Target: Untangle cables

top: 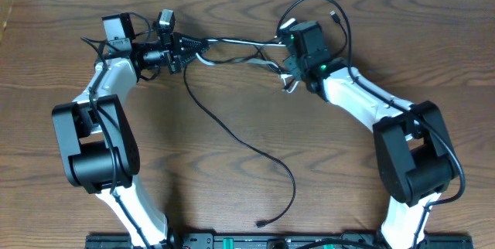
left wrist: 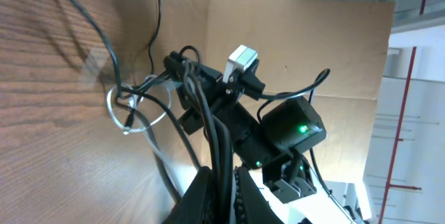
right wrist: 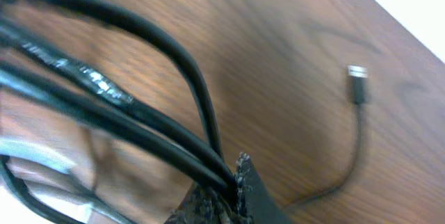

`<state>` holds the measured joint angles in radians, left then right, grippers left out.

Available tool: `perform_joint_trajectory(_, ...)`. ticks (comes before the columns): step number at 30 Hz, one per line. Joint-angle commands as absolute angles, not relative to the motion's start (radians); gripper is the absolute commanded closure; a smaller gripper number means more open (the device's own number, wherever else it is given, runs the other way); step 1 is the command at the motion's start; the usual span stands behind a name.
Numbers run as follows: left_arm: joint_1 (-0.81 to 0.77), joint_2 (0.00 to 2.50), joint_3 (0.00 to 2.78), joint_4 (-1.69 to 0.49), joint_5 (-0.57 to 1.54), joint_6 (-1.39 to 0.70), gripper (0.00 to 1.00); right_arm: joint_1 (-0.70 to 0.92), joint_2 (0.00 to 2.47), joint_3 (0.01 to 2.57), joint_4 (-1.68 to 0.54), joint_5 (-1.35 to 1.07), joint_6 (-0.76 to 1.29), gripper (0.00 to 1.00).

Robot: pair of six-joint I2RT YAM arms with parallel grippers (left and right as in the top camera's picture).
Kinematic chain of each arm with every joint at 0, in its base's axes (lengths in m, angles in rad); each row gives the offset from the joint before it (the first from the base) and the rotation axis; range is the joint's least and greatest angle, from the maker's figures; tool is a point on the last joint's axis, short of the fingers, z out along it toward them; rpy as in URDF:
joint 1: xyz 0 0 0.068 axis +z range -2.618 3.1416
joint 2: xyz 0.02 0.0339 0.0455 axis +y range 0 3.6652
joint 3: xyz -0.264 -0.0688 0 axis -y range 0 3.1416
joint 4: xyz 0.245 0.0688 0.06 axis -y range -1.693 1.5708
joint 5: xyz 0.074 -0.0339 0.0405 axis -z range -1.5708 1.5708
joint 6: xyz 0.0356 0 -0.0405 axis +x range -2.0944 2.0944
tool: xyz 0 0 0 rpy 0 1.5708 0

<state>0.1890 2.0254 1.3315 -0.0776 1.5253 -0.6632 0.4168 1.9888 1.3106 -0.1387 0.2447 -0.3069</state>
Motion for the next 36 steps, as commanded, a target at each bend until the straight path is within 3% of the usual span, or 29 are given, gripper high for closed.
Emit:
perform_joint_trajectory(1,0.267,1.991,1.333,-0.069,1.574,-0.720,0.93,0.277,1.982,1.305,-0.176,0.553,-0.362,0.99)
perform_joint_trajectory(11,0.270,1.878,1.333,-0.061,1.573,-0.806,0.92,0.084,1.982,1.305,-0.168,0.544,-0.400,0.99)
perform_joint_trajectory(19,0.246,1.822,1.332,0.039,1.560,-0.805,0.93,0.079,1.982,1.305,-0.235,0.028,-0.384,0.99)
perform_joint_trajectory(27,0.169,1.826,1.332,0.028,1.480,-0.748,0.92,0.097,1.982,1.305,-0.240,-0.352,-0.117,0.99)
perform_joint_trajectory(29,0.134,1.826,1.332,-0.004,1.422,-0.723,0.85,0.099,1.982,1.305,-0.238,-0.466,-0.064,0.99)
perform_joint_trajectory(32,0.077,1.826,1.332,-0.094,1.286,-0.654,0.64,0.099,1.982,1.305,-0.239,-0.580,-0.004,0.99)
perform_joint_trajectory(33,0.041,1.826,1.332,-0.173,1.161,-0.604,0.48,0.101,1.982,1.305,-0.242,-0.641,0.015,0.99)
perform_joint_trajectory(36,-0.028,1.826,1.332,-0.338,0.822,-0.528,0.31,0.118,1.982,1.305,-0.247,-0.734,0.009,0.99)
